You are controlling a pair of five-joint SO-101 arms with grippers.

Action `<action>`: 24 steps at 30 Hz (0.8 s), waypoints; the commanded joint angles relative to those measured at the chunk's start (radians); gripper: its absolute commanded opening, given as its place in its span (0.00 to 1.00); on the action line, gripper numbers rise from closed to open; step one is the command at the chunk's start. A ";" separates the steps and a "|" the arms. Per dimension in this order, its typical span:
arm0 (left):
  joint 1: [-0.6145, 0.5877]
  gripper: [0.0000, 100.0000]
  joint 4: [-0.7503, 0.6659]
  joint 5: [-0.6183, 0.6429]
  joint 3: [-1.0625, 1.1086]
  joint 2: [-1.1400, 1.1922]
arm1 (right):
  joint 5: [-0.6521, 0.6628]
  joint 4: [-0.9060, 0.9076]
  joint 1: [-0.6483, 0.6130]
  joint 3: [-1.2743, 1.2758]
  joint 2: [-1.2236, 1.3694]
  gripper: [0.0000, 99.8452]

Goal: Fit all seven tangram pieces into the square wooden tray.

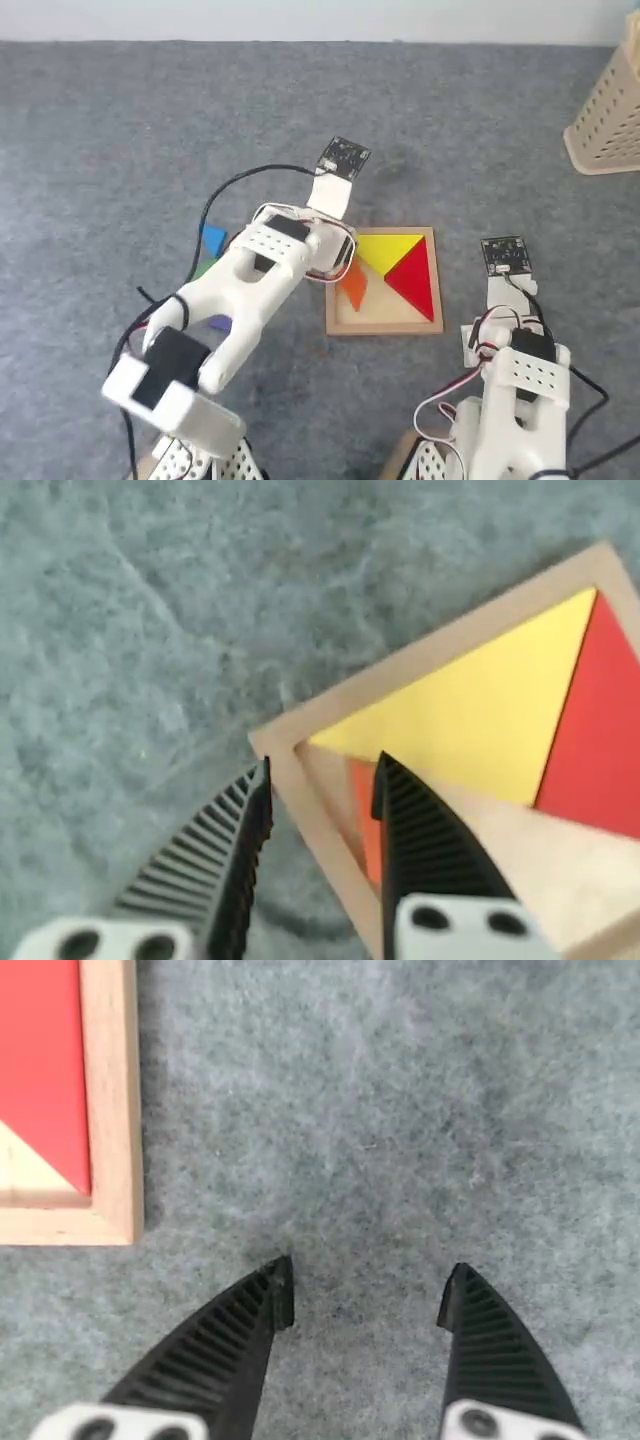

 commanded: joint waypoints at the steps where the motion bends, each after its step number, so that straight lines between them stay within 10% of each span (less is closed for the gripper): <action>1: 0.003 0.15 0.006 -0.014 0.027 -0.103 | -0.002 -0.016 -0.018 -0.003 0.007 0.24; 24: 0.041 0.15 0.021 -0.084 0.200 -0.250 | -0.002 -0.015 -0.018 -0.003 0.007 0.24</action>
